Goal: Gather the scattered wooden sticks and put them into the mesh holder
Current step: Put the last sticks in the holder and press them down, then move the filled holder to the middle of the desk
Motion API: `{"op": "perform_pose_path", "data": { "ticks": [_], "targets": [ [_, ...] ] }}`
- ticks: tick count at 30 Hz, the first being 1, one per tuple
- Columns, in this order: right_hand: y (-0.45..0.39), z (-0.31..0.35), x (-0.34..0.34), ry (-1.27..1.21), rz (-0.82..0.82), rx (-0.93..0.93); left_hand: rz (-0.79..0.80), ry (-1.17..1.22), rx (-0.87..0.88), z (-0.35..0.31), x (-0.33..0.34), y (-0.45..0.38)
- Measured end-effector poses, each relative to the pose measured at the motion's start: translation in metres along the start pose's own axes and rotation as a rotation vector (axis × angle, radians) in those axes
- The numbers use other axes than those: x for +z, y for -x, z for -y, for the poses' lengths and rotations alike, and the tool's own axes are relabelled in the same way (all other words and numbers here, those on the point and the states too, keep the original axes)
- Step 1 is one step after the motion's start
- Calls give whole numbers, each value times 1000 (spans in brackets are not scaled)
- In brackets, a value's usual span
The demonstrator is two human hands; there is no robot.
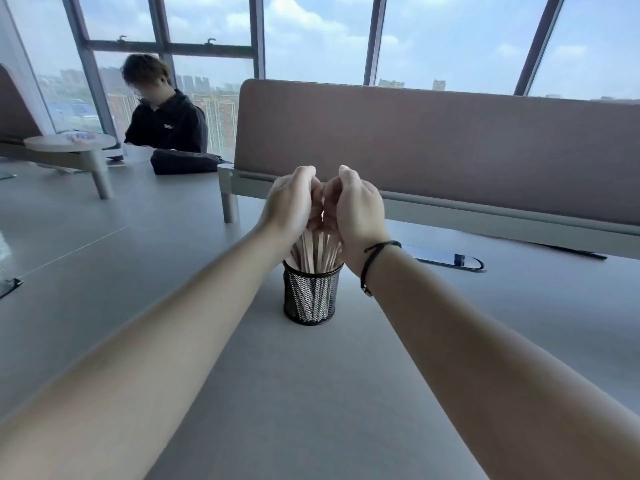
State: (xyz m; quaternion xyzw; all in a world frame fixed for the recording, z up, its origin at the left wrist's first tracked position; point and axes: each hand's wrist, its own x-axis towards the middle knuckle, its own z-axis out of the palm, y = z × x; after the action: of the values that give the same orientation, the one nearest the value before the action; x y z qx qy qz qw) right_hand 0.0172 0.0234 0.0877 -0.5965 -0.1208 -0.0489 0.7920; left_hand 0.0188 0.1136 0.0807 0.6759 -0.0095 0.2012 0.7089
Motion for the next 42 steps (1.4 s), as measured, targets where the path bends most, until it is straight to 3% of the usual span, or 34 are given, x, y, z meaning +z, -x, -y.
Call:
{"op": "perform_pose_path", "data": {
  "ticks": [5, 8, 11, 13, 15, 21, 24, 29, 35, 42],
  "targets": [
    [-14, -26, -22, 838, -10, -441, -36, -436, 230, 11, -8, 0],
    [-7, -32, -35, 971, 110, -589, -14, -670, 443, 18, -16, 3],
    [0, -42, -43, 1002, 294, -519, -26, -930, 629, 25, -27, 7],
    [5, -48, -48, 1028, 333, -530, -40, -1078, 671, 29, -32, 12],
    [7, -51, -51, 1046, 327, -581, 3, -1147, 626, 32, -32, 19],
    [16, -49, -47, 1070, 288, -608, 164, -1016, 382, 23, -35, 24],
    [17, -48, -50, 772, 312, -387, 227, -958, 330, 11, -34, 26],
    [25, -60, -66, 368, 59, -57, 382, -1142, 166, 5, -22, 20],
    [58, -101, -63, 363, 216, 166, 463, -1246, 126, 3, -7, 8],
    [64, -100, -44, 604, 82, 86, 317, -1137, 129, 14, 8, 4]
  ]
}}
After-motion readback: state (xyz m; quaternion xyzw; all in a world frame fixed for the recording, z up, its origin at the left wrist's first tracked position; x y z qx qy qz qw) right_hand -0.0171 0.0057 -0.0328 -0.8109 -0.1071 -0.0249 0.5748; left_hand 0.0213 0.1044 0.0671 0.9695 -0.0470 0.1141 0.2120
